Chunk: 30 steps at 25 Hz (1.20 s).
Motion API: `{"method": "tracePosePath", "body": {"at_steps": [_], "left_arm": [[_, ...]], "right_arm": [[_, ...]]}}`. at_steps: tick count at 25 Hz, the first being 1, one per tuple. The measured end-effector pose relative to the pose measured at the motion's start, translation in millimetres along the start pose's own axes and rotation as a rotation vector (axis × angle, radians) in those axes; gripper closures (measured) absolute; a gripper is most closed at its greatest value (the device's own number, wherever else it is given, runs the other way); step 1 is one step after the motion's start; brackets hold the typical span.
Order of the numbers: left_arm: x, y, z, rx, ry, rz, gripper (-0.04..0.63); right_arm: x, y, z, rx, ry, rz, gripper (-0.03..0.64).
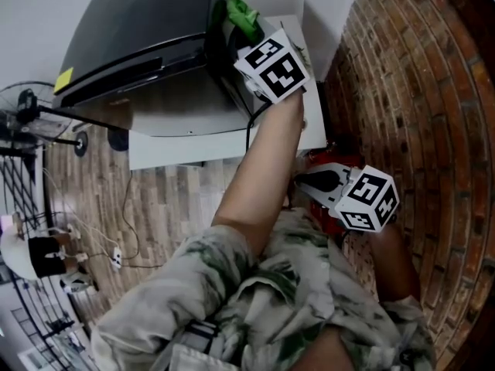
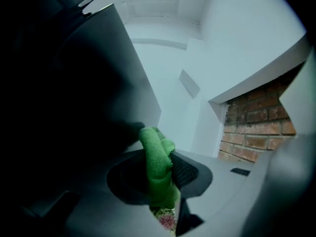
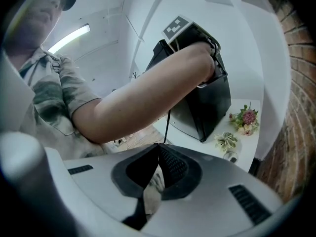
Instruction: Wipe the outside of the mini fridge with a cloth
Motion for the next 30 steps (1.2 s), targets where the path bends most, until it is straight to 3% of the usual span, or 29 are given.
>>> {"method": "tracePosePath", "body": {"at_steps": [5, 12, 23, 30], "left_arm": [[21, 7, -6, -0.027, 0.01, -0.044, 0.476], [73, 19, -25, -0.076, -0.105, -0.175, 0.476], [169, 25, -57, -0.17, -0.072, -0.413, 0.476], [190, 15, -61, -0.155, -0.041, -0.468, 0.476]], "right_arm": [[3, 1, 0, 0.003, 0.011, -0.007, 0.594], [12, 2, 0, 0.007, 0.04, -0.024, 0.594], [19, 2, 3, 0.016, 0.069, -0.032, 0.594], [25, 5, 2, 0.005, 0.078, -0.036, 0.594]]}}
Point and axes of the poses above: the fingertips, and each gripper's own axes: y forward along the fingers, z to its right, x out of its underside, the point moved 8 cm from there along -y, backward along the fingers, and after that the axes turned 2 degrees about -z, right-handed, at the moved point
